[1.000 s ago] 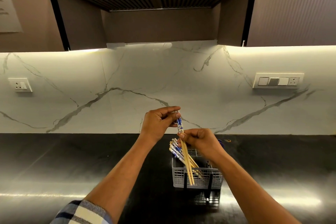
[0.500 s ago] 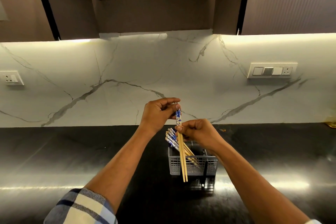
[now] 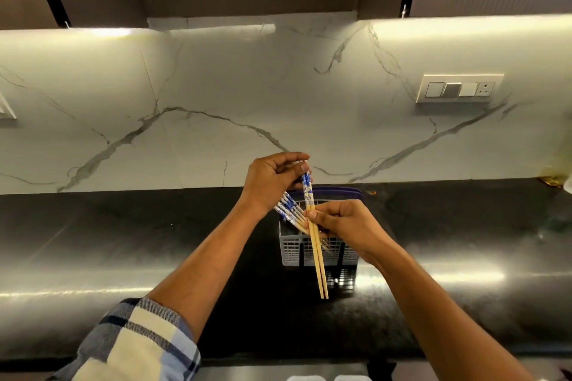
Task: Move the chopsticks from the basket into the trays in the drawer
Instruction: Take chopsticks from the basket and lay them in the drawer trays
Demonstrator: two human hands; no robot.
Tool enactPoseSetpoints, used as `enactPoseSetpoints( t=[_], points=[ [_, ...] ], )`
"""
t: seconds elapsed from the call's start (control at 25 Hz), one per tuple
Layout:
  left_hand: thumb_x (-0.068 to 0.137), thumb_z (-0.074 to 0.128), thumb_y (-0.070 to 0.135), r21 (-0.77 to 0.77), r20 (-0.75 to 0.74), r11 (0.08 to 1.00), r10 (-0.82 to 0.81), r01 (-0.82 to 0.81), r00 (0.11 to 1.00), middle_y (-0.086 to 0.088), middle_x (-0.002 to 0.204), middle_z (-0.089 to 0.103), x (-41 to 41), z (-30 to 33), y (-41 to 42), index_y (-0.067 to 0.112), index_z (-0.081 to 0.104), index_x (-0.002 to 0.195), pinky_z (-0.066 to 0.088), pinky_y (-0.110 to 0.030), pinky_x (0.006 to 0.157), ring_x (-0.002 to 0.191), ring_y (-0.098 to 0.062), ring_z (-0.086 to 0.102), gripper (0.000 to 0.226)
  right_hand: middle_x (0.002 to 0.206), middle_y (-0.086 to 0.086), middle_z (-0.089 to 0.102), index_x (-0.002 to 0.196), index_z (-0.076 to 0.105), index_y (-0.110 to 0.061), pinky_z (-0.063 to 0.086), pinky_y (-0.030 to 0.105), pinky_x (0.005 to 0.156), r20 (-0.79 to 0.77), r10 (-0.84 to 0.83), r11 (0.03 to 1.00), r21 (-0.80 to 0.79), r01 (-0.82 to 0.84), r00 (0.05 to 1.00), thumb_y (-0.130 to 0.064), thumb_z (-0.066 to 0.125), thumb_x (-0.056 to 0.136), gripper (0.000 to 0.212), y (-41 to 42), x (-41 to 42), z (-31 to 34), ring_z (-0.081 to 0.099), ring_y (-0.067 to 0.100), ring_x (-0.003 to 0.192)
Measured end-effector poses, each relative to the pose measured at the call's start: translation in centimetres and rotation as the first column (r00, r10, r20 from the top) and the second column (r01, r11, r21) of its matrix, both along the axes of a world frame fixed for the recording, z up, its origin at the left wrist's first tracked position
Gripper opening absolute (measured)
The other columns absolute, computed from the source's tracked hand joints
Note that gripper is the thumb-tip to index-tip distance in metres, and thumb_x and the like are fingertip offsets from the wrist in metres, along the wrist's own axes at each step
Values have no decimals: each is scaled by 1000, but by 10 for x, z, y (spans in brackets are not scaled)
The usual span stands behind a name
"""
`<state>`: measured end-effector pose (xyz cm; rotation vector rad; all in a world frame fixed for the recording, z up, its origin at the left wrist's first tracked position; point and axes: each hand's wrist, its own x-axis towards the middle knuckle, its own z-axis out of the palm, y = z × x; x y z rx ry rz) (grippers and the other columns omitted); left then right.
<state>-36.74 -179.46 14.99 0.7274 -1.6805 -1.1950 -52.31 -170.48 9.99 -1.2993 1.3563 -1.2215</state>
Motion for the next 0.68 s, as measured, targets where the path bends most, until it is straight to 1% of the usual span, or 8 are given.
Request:
enactPoseSetpoints(
  t=[0.12, 0.2, 0.28, 0.36, 0.4, 0.52, 0.6, 0.68],
  points=[
    [90, 68, 7, 120, 2, 991, -53, 53, 999, -10, 95, 77, -4, -29, 17, 8, 72, 112, 61, -21, 68, 84, -17, 77, 22, 89, 16, 77, 97, 76, -1, 60, 34, 80, 50, -15, 997, 76, 11, 999, -17, 70, 89, 19, 18, -5, -28, 72, 21, 79],
    [90, 67, 5, 198, 3, 977, -85, 82, 996, -15, 97, 76, -7, -57, 30, 4, 71, 113, 61, -21, 68, 85, -19, 76, 23, 88, 15, 77, 98, 75, 2, 60, 29, 76, 84, -26, 990, 142, 14, 996, -13, 68, 90, 18, 37, -7, -53, 74, 22, 79],
    [91, 66, 3, 266, -19, 956, -122, 122, 992, -22, 101, 74, -10, -87, 45, -1, 69, 116, 62, -25, 71, 89, -24, 75, 25, 88, 15, 77, 100, 74, 0, 60, 26, 74, 91, -61, 977, 211, 41, 994, -12, 68, 90, 17, 58, -7, -78, 75, 21, 80],
    [91, 65, 0, 361, -58, 918, -154, 164, 986, -30, 104, 71, -13, -126, 65, -4, 67, 116, 63, -30, 74, 90, -30, 72, 25, 89, 14, 78, 101, 75, -2, 61, 30, 78, 91, -86, 952, 300, 54, 992, -13, 69, 89, 17, 84, -7, -109, 76, 24, 84],
    [91, 64, -1, 403, -70, 898, -160, 174, 985, -32, 104, 70, -14, -146, 76, -5, 67, 116, 63, -31, 75, 88, -30, 71, 25, 89, 14, 78, 102, 75, -3, 61, 32, 80, 87, -88, 940, 337, 54, 992, -15, 70, 89, 18, 98, -7, -126, 76, 25, 85],
    [91, 63, -2, 531, -59, 827, -181, 184, 982, -26, 98, 70, -15, -203, 111, -5, 66, 116, 63, -29, 74, 81, -21, 73, 25, 90, 12, 78, 102, 75, -6, 61, 33, 81, 59, -97, 896, 441, 61, 994, -18, 68, 90, 18, 141, -3, -172, 75, 25, 86],
    [92, 63, -1, 576, -31, 797, -199, 180, 979, -21, 97, 72, -13, -236, 130, -1, 67, 114, 62, -30, 76, 83, -21, 73, 23, 88, 12, 78, 100, 76, -6, 61, 31, 78, 70, -124, 866, 494, 74, 990, -15, 65, 92, 16, 163, 3, -193, 75, 26, 85],
    [92, 65, 3, 598, 35, 783, -241, 173, 970, -18, 98, 73, -10, -263, 142, 6, 69, 113, 62, -33, 80, 87, -24, 73, 22, 87, 10, 78, 97, 77, -7, 61, 27, 74, 37, -147, 836, 538, 104, 989, -13, 65, 92, 14, 178, 7, -213, 75, 23, 84]
  ],
)
